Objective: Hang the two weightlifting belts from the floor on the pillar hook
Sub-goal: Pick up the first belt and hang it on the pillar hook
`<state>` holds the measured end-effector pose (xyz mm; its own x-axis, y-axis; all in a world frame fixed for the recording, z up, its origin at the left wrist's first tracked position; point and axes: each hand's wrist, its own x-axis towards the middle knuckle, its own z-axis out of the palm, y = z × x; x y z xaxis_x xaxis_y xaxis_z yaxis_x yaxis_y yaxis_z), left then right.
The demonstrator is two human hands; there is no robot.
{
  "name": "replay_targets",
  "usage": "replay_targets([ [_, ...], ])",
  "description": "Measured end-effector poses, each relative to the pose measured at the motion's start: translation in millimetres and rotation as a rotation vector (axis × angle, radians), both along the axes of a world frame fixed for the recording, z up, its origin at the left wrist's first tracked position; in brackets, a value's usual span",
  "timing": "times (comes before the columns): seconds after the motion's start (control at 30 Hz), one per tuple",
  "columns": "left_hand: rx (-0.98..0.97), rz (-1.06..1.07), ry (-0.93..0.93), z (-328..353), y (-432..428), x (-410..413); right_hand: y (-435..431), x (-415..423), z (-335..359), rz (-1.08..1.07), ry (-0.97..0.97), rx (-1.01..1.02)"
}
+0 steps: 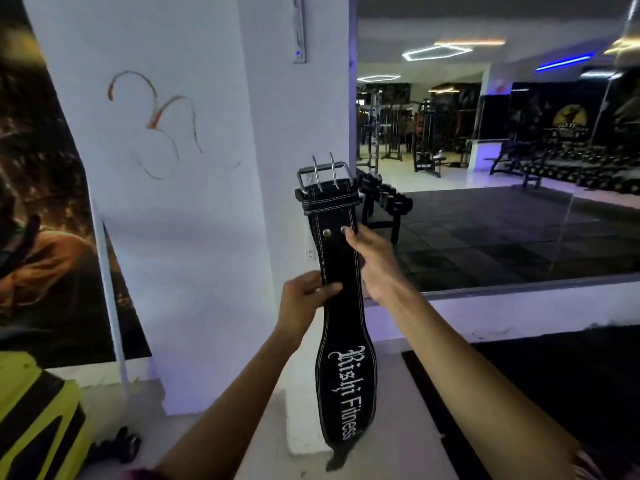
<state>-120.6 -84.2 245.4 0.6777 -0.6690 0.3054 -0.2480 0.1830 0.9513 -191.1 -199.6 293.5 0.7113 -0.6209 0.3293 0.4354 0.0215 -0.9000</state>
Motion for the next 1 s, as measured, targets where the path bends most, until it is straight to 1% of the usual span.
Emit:
replay_targets([
  [0.07, -0.14, 0.021, 0.012, 39, -6, 5, 5, 0, -2, 0.004, 0.024, -0.039],
  [0.17, -0.199, -0.002, 0.021, 55, -9, 10, 0, -3, -11, -0.061, 0.003, -0.115],
  [0.2, -0.206, -0.005, 0.012, 56, -7, 11, -3, -5, -22, -0.105, 0.044, -0.183],
  [0.27, -0.222, -0.029, -0.013, 59, -6, 13, -5, -11, -60, -0.173, 0.227, -0.314],
  [0.3, -0.231, -0.051, -0.021, 62, -5, 14, -3, -15, -77, -0.177, 0.304, -0.331],
  [0.33, -0.232, -0.074, -0.027, 64, -5, 15, -1, -18, -84, -0.174, 0.327, -0.306],
  [0.37, -0.226, -0.088, -0.039, 66, -5, 16, -2, -18, -83, -0.182, 0.316, -0.273],
  [0.43, -0.216, -0.094, -0.059, 67, -4, 17, 0, -15, -56, -0.213, 0.195, -0.19],
  [0.5, -0.229, -0.09, -0.055, 69, -4, 17, 0, -10, -40, -0.193, 0.133, -0.142],
  [0.57, -0.257, -0.085, -0.043, 76, -1, 19, 0, -14, -64, -0.21, 0.228, -0.191],
  [0.63, -0.281, -0.075, -0.027, 81, 2, 24, -3, -29, -110, -0.14, 0.451, -0.316],
  [0.67, -0.282, -0.076, -0.019, 82, 2, 25, 0, -40, -121, -0.116, 0.56, -0.371],
  [0.7, -0.277, -0.079, -0.014, 84, 3, 25, 3, -45, -122, -0.115, 0.585, -0.376],
  [0.73, -0.268, -0.078, -0.013, 84, 3, 24, 6, -46, -112, -0.134, 0.544, -0.34],
  [0.8, -0.27, -0.083, -0.004, 83, 0, 21, 13, -37, -72, -0.132, 0.34, -0.199],
  [0.87, -0.277, -0.091, 0.009, 79, -5, 17, 22, -23, -29, -0.086, 0.127, -0.126],
  [0.9, -0.281, -0.101, 0.018, 74, -8, 15, 24, -16, -16, -0.113, 0.054, -0.084],
  [0.97, -0.262, -0.107, 0.038, 53, -14, 9, 26, -10, -7, -0.204, -0.023, 0.029],
  [1.0, -0.203, -0.089, 0.02, 32, -15, 8, 26, -10, -7, -0.24, -0.032, 0.088],
])
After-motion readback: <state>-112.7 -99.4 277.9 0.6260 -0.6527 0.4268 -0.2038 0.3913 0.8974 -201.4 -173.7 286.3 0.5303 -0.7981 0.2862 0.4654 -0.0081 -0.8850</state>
